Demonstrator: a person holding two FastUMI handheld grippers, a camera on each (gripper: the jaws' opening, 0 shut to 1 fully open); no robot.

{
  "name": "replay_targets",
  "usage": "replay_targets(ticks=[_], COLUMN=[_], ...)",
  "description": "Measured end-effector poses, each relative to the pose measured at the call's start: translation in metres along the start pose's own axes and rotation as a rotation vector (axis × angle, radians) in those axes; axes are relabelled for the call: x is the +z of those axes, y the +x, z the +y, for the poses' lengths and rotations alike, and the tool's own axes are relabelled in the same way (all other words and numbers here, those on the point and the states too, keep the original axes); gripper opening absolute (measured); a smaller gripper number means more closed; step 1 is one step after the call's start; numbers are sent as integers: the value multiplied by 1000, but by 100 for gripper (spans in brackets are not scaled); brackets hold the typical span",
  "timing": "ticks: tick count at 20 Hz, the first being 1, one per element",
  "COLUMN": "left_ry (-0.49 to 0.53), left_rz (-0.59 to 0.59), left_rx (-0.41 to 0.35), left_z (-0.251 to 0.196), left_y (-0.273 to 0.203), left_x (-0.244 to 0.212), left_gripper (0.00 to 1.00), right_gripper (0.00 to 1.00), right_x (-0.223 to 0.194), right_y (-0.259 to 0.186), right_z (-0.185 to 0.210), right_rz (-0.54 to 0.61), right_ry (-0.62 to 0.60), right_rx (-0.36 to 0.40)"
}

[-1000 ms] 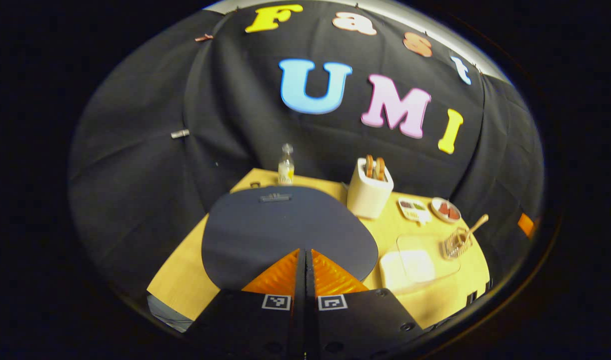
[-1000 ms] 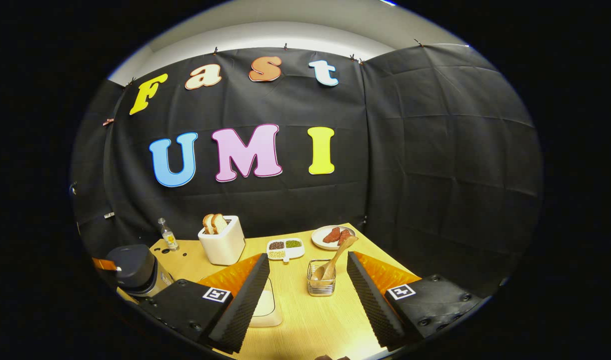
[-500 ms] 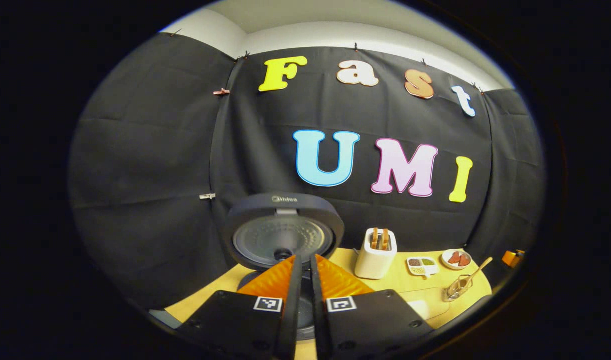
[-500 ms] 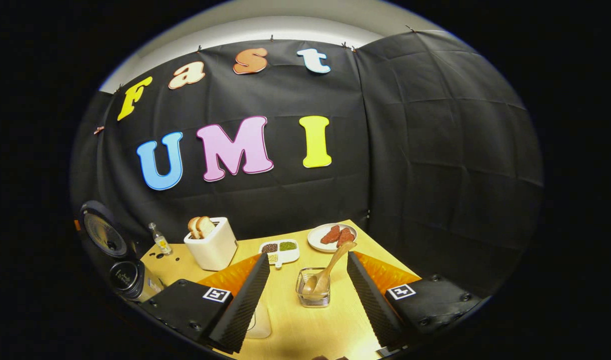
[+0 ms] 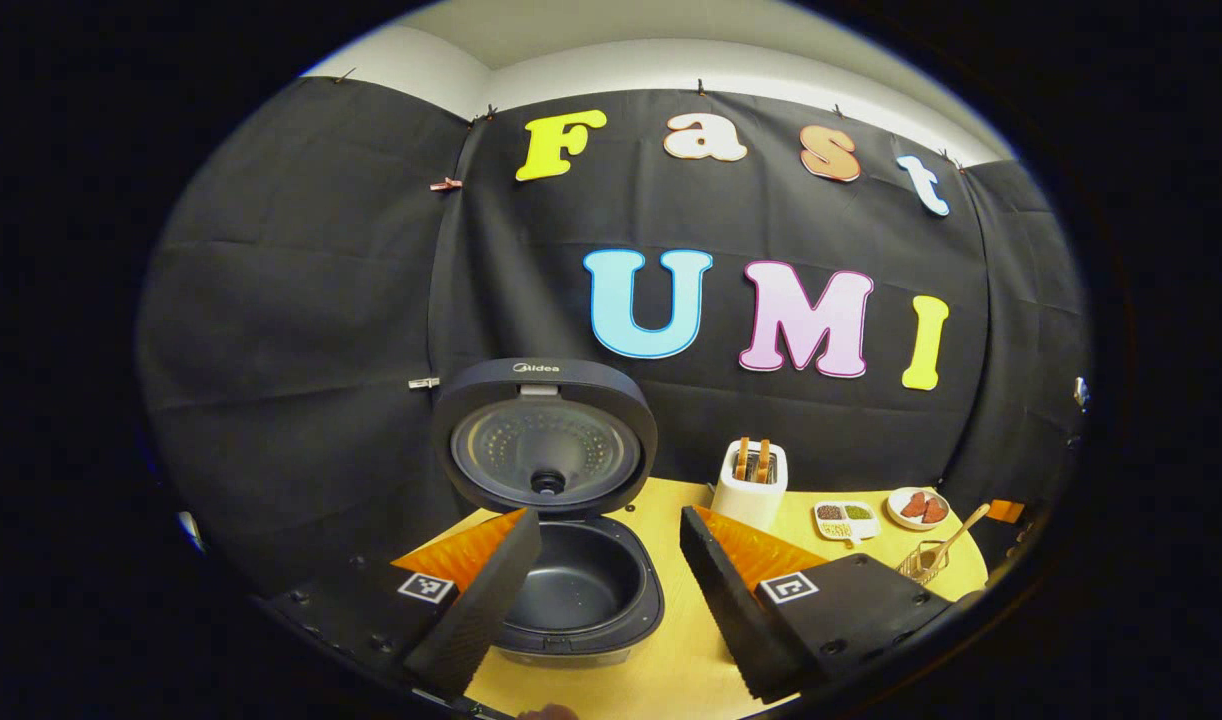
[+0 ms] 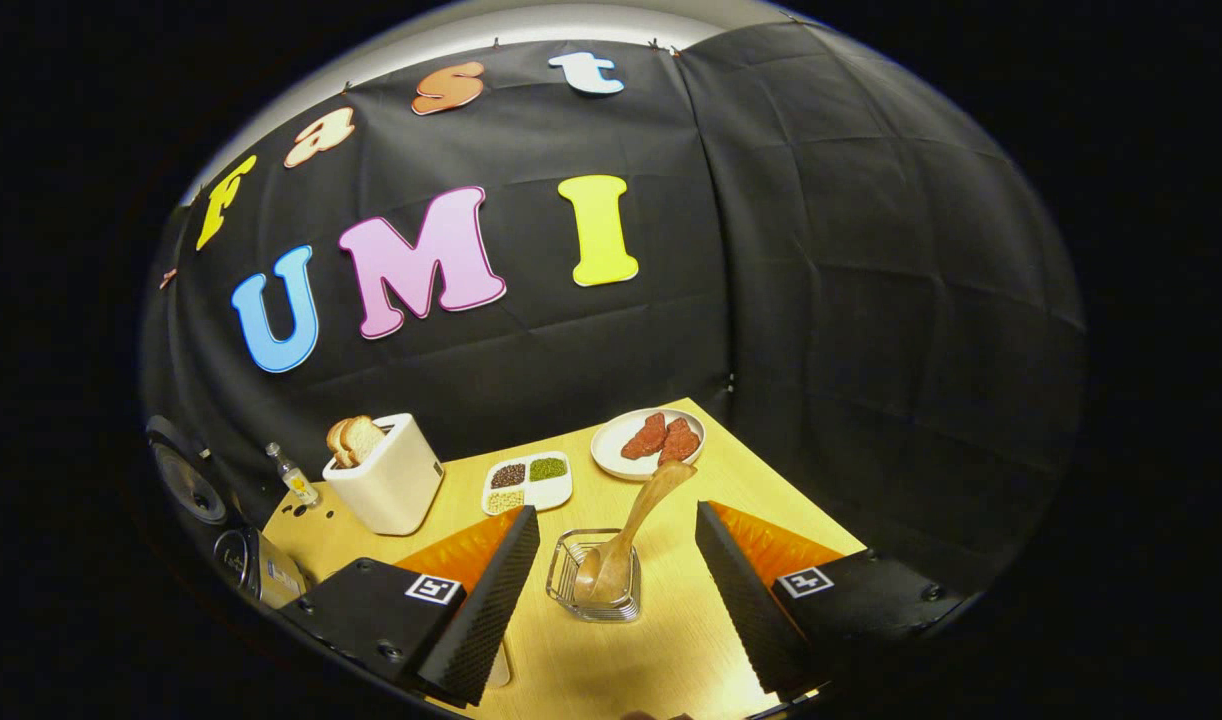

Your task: Close the left gripper, press the button to open the rice cooker; take a wooden spoon from the chopstick holder with the right hand, scoop a spoonful of rice and pour it into the rice cooker, then put the wooden spoon back into the chopstick holder.

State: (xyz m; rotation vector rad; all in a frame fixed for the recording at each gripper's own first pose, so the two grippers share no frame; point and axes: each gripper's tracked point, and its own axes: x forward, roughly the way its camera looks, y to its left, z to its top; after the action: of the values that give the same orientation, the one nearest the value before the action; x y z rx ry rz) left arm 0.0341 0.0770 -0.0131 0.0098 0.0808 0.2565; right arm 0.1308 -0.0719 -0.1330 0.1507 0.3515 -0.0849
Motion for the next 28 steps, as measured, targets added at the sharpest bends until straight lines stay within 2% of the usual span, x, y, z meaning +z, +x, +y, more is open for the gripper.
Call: replay_targets(ticks=[2,7,12,13,16,18,20,22,24,25,28], left_ry=[5,9,26,15,-107,-166,-175,-143,-127,-125,-133], left_rz=[35,132,191,205,272,282,291,296,294,291,289], left_rx=[26,85,125,130,140,145,143,136,111,98,63], left_z=[-4,-13,-23,-25,-32,-37,-44,-50,-59,-63,-72], left_y=[0,-6,-19,-21,-23,-25,-25,-25,-25,-24,-21], left_x=[-15,-53,-78,-83,-105,-114,-122,-125,-123,-121,-123], left_gripper=[95,95,95,96,95,95,95,95,95,95,95], right_gripper=[98,99,99,99,99,93,55,57,26,29,20], right_x=[-9,-19,-45,-51,-53,-48,-42,-50,-36,-42,-31], right_y=[18,66,115,117,137,143,146,144,127,136,130], right_z=[-2,-16,-20,-22,-19,-20,-19,-21,-18,-13,-6], right_rz=[37,71,166,181,199,192,187,207,228,244,223], right_ry=[23,47,118,127,144,153,162,159,202,231,247], right_rx=[25,28,13,8,0,0,5,1,11,14,22])
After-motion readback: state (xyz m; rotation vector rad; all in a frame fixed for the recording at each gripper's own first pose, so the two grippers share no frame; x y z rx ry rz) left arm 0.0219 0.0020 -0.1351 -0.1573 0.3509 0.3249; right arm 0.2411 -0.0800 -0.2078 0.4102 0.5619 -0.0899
